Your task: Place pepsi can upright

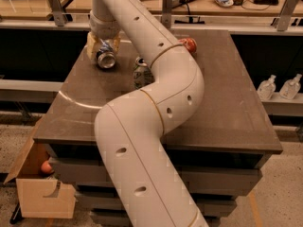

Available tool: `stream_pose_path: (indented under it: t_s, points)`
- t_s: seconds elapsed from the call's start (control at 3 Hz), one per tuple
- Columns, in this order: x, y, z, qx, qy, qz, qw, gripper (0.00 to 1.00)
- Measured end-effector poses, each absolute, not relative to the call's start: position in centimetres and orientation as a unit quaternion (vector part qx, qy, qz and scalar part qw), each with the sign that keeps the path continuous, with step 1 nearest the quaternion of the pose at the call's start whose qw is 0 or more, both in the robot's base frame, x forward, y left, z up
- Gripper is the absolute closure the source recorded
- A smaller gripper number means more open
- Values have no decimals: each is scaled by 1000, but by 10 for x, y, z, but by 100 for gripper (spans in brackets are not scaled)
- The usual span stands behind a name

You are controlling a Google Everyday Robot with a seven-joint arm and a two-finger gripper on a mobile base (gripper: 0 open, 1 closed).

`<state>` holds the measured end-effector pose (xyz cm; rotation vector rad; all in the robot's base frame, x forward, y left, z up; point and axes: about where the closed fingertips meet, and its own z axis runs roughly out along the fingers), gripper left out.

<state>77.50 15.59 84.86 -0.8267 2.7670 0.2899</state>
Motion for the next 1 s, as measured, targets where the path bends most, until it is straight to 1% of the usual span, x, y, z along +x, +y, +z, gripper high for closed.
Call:
stream_pose_path:
  t_s: [0.33,0.67,1.0]
  points:
    - [774,137,869,-281,944,113,134,78]
    - [765,113,925,-295,931,124,176,99]
    - [761,63,982,-295,915,138,239,100]
